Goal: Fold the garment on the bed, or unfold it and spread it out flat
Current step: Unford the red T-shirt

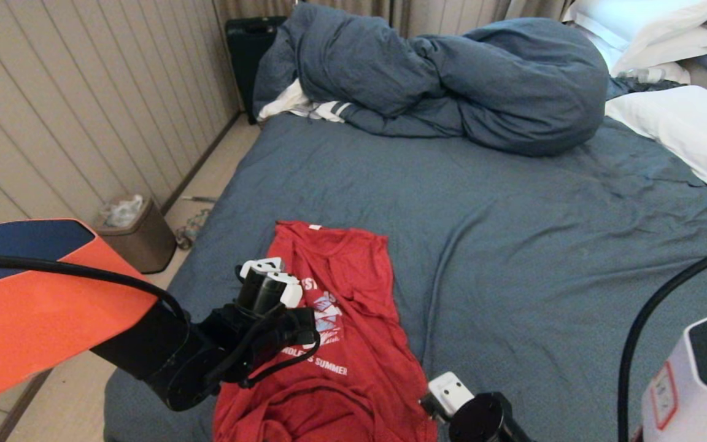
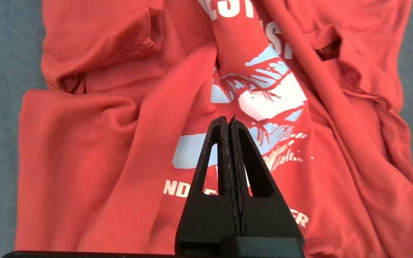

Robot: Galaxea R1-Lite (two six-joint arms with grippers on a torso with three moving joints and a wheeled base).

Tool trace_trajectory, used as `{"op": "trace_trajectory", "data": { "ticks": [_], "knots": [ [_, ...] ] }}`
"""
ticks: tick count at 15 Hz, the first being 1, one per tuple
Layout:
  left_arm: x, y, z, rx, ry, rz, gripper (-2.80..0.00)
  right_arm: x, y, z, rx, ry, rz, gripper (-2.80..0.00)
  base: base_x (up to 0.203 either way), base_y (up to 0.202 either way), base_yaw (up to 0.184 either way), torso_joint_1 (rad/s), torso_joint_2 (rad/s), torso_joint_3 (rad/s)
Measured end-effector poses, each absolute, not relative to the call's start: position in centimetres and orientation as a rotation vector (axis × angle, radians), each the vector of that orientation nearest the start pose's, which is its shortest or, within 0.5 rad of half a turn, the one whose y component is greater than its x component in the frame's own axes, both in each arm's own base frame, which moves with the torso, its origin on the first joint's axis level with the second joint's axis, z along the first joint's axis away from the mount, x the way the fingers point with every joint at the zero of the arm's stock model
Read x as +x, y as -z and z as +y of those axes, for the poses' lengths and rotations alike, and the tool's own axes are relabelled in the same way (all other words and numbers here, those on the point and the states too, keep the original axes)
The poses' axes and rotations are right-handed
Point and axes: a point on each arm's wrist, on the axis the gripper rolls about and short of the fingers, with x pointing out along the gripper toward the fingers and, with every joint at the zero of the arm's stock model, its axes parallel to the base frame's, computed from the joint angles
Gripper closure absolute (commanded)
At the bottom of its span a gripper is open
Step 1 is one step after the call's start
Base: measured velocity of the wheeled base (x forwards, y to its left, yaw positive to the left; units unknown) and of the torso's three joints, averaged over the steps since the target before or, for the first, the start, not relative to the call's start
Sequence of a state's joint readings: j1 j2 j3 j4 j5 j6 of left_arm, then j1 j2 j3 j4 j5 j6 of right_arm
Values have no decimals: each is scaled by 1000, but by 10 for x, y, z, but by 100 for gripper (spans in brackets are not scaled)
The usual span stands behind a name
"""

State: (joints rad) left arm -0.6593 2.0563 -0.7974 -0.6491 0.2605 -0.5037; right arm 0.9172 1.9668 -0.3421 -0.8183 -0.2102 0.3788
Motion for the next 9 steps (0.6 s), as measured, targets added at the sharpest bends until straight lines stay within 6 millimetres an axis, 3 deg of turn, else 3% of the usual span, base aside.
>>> {"op": "trace_trajectory", "data": {
  "ticks": [2, 5, 9],
  "knots": [
    [275, -66, -214, -203, 253, 634, 0, 174, -46, 199, -45, -509, 721, 0, 0, 0, 0, 0, 0, 0],
    [257, -68, -239, -151, 311, 669, 0, 208, -77, 205, 18, -474, 653, 0, 0, 0, 0, 0, 0, 0],
    [238, -58, -270, -93, 378, 698, 0, 251, -97, 222, 67, -451, 611, 0, 0, 0, 0, 0, 0, 0]
  ]
}}
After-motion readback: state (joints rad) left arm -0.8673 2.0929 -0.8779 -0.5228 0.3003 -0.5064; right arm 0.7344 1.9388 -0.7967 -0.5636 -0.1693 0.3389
